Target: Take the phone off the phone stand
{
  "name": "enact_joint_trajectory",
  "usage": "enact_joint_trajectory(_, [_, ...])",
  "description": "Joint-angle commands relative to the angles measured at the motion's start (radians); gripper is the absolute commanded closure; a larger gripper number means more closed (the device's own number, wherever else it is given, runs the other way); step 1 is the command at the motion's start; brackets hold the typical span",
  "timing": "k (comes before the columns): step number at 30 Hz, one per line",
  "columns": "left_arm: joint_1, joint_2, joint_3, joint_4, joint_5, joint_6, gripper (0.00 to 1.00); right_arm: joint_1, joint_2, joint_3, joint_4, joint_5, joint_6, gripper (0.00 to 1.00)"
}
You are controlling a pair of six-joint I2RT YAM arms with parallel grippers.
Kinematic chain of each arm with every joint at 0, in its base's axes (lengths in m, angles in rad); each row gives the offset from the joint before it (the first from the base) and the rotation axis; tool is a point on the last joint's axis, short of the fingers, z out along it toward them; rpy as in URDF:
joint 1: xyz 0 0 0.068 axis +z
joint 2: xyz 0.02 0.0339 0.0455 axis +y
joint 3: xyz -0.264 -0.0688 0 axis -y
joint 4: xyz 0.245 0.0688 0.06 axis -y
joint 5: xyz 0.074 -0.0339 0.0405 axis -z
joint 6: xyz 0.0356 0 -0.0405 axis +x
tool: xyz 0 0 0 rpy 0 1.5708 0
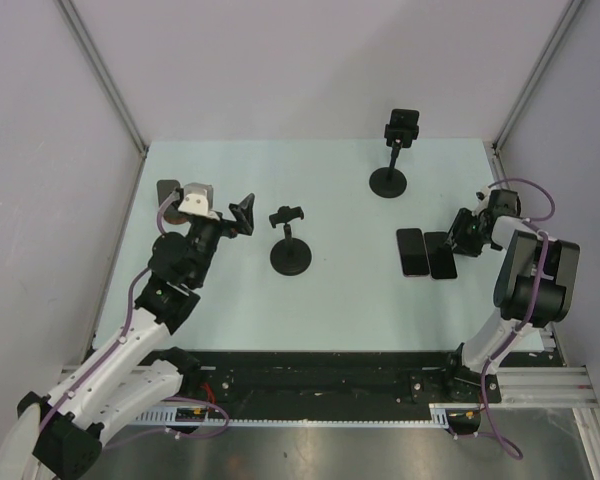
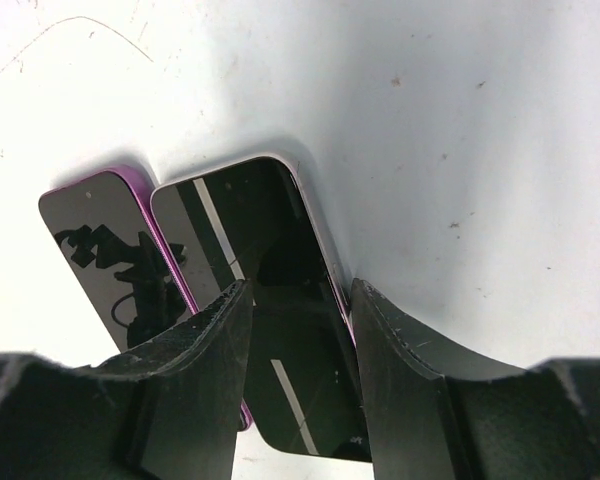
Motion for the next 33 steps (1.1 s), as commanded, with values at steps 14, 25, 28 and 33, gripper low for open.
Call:
enact_joint_trajectory(14, [-0.005, 0.007, -0.001, 0.045, 0.069, -0.001, 0.00, -0.025, -0.358, -0.133, -0.200, 0.143, 0.246, 0.26])
enact_joint_trajectory(25, [-0.010, 0.012, 0.001, 0.045, 0.078, -0.026, 0.00, -0.051, -0.586, -0.471, -0.005, 0.049, 0.566, 0.22])
enact_joint_trajectory(28, [-0.010, 0.007, 0.001, 0.045, 0.076, -0.024, 0.00, -0.052, -0.572, -0.514, 0.061, 0.042, 0.591, 0.22])
enact_joint_trajectory(33, [-0.013, -0.001, 0.001, 0.045, 0.078, -0.026, 0.00, -0.045, -0.552, -0.554, 0.169, 0.057, 0.626, 0.22])
